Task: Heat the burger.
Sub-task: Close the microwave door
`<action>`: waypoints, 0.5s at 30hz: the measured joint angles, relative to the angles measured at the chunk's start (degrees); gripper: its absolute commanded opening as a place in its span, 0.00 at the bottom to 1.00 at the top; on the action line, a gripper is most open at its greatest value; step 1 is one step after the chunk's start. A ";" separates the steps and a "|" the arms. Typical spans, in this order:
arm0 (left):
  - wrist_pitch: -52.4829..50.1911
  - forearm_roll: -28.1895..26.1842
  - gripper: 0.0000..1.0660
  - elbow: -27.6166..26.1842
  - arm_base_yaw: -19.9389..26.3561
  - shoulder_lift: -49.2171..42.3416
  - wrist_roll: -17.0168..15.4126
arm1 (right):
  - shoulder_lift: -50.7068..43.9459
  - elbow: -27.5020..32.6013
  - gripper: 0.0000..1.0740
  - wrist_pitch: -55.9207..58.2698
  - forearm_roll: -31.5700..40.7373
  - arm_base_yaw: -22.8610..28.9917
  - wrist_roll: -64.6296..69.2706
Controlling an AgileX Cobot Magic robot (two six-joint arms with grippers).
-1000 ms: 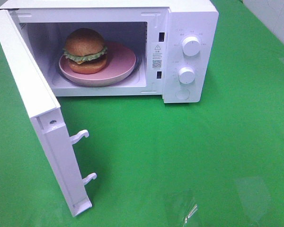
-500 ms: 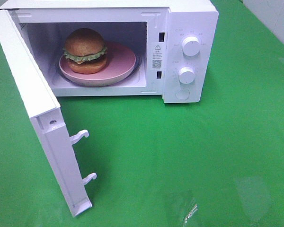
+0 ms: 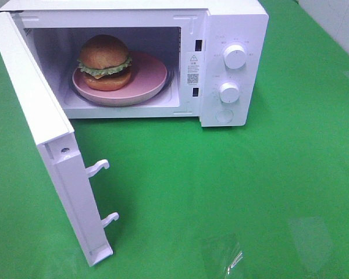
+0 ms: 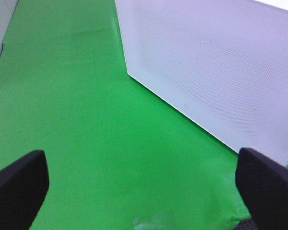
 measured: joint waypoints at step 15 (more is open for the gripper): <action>0.00 0.00 0.92 0.00 0.00 0.00 0.00 | 0.00 0.00 0.71 0.00 0.00 0.00 0.00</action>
